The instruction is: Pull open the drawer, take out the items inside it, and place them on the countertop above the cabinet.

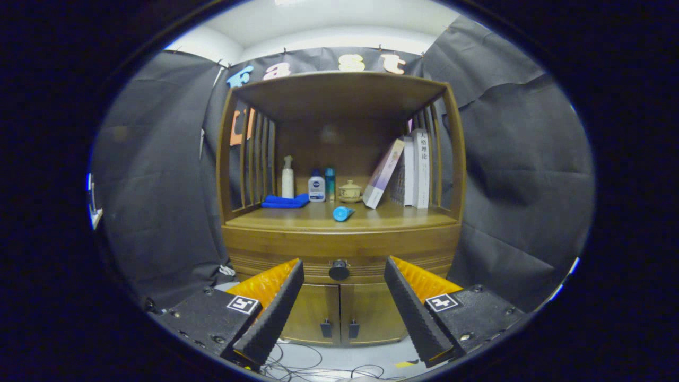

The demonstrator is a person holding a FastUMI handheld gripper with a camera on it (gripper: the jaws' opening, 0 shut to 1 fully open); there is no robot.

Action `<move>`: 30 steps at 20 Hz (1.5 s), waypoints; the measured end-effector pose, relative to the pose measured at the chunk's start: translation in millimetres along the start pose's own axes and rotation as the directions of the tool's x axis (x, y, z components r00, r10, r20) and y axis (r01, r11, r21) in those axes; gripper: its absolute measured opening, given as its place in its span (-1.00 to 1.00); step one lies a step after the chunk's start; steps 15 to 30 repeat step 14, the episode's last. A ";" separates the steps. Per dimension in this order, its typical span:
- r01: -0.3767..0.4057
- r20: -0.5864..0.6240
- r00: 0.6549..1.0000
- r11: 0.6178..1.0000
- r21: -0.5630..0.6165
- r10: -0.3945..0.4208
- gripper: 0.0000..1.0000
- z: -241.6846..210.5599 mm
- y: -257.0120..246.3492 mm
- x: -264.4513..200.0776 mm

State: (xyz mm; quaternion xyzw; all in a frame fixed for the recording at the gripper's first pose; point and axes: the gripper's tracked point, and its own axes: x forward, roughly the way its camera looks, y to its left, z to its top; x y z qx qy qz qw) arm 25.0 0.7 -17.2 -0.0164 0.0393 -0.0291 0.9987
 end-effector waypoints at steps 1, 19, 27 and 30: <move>0.007 0.003 1.000 1.000 0.007 -0.007 0.99 2.4 -3.2 -8.9; 0.008 0.040 0.999 1.000 -0.010 -0.008 0.99 6.8 -0.7 -27.5; 0.008 0.040 0.999 1.000 -0.010 -0.008 0.99 6.8 -0.7 -27.5; 0.008 0.040 0.999 1.000 -0.010 -0.008 0.99 6.8 -0.7 -27.5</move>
